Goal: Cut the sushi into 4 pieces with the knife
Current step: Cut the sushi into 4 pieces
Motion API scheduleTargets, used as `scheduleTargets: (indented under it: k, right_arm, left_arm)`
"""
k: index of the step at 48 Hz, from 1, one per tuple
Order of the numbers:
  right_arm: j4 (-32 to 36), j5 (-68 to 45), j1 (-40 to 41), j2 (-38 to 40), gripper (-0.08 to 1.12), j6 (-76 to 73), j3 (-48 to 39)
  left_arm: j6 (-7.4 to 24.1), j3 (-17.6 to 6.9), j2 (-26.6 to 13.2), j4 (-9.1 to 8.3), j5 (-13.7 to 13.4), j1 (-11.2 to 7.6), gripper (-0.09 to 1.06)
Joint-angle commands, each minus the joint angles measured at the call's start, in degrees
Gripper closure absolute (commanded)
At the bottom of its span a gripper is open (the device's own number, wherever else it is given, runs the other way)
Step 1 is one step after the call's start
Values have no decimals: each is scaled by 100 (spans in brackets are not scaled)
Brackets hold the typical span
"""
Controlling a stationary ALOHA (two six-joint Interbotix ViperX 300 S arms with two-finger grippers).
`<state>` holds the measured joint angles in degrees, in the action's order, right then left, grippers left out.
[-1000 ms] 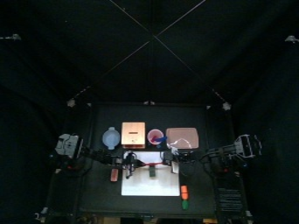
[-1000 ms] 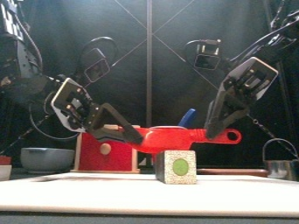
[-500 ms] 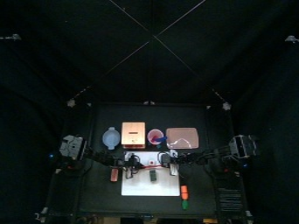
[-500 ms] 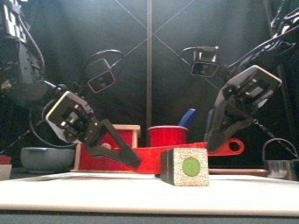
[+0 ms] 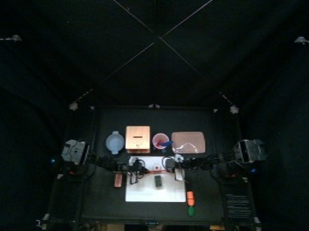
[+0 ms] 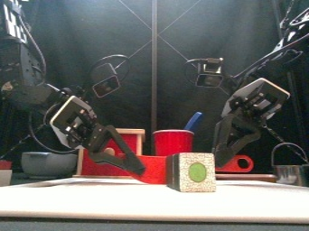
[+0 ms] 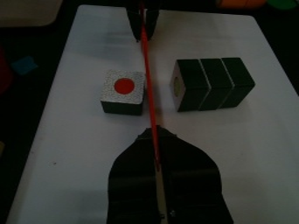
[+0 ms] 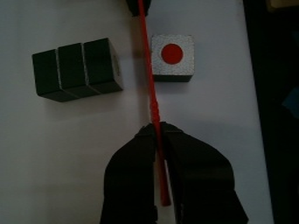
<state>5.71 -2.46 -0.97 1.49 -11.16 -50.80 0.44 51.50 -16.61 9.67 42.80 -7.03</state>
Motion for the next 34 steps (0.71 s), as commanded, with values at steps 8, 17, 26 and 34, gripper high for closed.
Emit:
scheduleTargets:
  k: [8, 17, 26, 34]
  right_arm:
    - [114, 229, 352, 185, 95, 18, 185]
    - [158, 378, 316, 457, 95, 0, 202]
    - [132, 483, 132, 888, 95, -9, 193]
    - [97, 492, -114, 1239, 95, -9, 132]
  left_arm:
    - [9, -141, 123, -62, 9, 396, 76]
    - [0, -123, 431, -299, -9, 422, 76]
    - [9, -158, 879, -483, -158, 141, 76]
    - [0, -167, 1134, -563, -185, -202, 76]
